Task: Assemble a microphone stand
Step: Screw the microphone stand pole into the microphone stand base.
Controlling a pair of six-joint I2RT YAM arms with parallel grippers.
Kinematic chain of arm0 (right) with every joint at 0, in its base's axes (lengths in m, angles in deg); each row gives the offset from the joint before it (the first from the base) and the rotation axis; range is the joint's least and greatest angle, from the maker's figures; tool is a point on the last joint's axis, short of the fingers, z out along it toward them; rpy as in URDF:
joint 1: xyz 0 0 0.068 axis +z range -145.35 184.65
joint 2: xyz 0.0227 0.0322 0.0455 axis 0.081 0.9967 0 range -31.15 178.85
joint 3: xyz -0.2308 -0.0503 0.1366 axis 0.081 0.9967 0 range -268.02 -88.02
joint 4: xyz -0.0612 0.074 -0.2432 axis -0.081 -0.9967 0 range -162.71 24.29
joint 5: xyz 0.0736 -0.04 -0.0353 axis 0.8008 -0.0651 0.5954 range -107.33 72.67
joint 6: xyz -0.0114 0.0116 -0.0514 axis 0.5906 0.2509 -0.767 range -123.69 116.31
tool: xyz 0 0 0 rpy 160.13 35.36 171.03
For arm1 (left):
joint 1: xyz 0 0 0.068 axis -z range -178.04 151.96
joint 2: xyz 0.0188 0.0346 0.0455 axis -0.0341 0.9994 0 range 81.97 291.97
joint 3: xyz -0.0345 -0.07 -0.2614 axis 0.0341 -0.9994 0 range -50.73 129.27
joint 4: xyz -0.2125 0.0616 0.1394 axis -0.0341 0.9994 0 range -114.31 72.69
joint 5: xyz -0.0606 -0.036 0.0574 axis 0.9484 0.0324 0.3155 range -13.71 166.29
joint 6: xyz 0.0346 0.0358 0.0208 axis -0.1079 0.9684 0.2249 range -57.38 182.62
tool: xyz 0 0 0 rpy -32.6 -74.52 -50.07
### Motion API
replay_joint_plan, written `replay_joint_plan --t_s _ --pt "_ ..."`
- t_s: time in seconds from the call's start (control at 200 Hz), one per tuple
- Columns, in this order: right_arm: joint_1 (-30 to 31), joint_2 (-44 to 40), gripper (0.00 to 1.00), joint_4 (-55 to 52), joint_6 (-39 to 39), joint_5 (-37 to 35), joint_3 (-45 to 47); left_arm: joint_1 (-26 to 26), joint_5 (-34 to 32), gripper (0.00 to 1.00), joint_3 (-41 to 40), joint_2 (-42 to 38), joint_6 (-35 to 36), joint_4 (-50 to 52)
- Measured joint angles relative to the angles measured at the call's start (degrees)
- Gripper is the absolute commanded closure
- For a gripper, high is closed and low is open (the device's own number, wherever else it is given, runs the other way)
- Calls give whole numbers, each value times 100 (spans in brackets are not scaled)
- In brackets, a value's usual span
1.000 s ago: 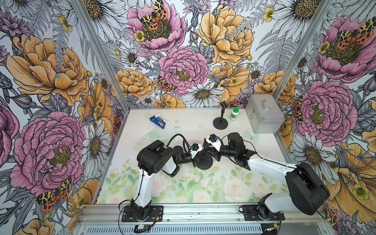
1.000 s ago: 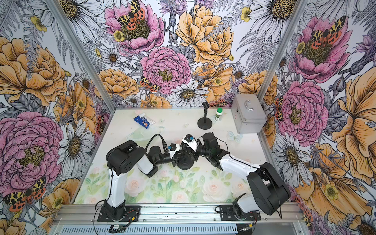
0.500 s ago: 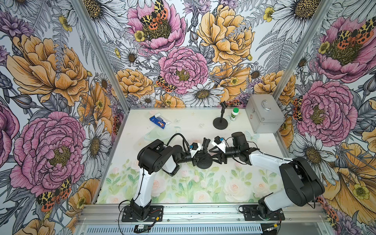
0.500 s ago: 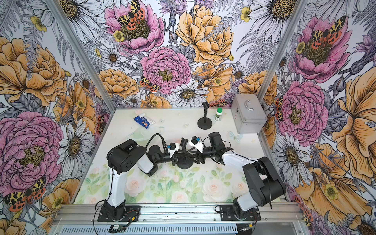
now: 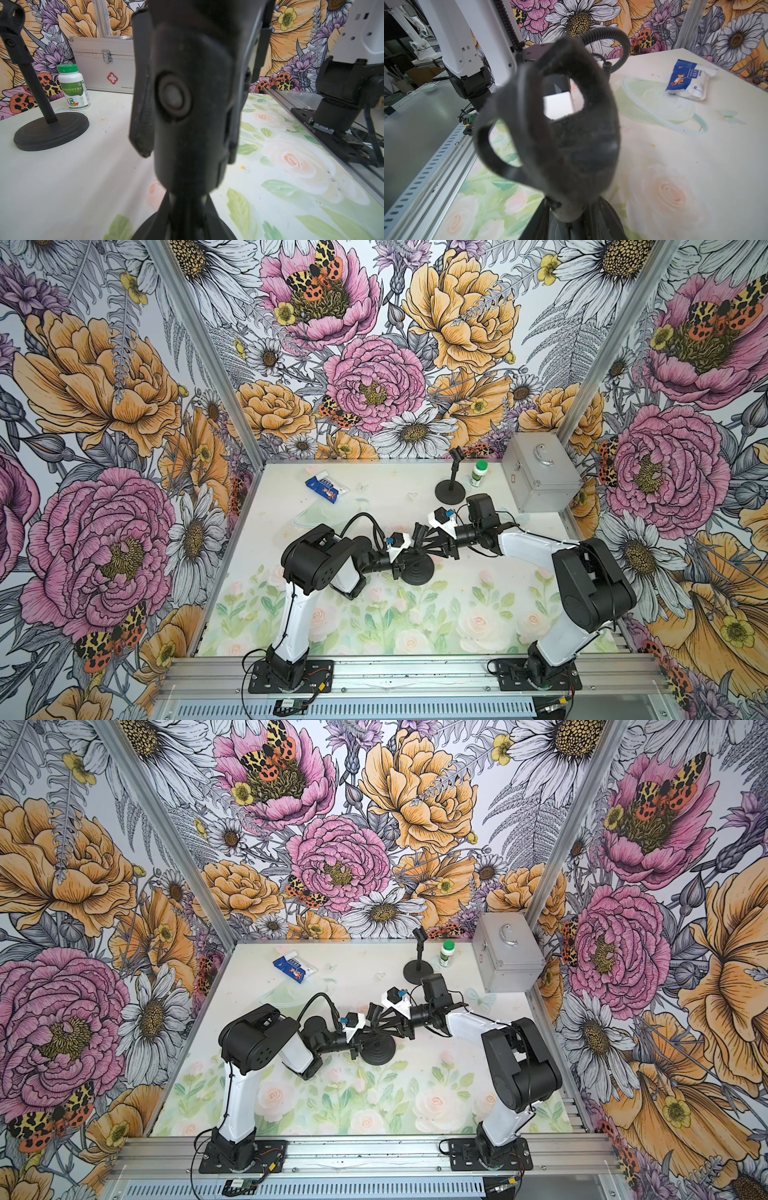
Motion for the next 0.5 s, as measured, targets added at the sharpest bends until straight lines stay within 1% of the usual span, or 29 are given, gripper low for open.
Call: replay_joint_plan --t_s 0.06,0.175,0.285,0.39,0.5 --pt "33 15 74 -4 -44 0 -9 -9 31 95 4 2 -11 2" --pt "76 17 65 28 -107 -35 -13 -28 85 95 9 4 -13 2" --pt "188 28 64 39 -138 -96 -20 -26 107 94 20 7 28 2" --pt "212 46 65 35 -140 -114 -66 -28 109 94 20 13 28 0" --pt "212 57 74 42 -160 -133 -101 -26 107 92 20 13 37 0"
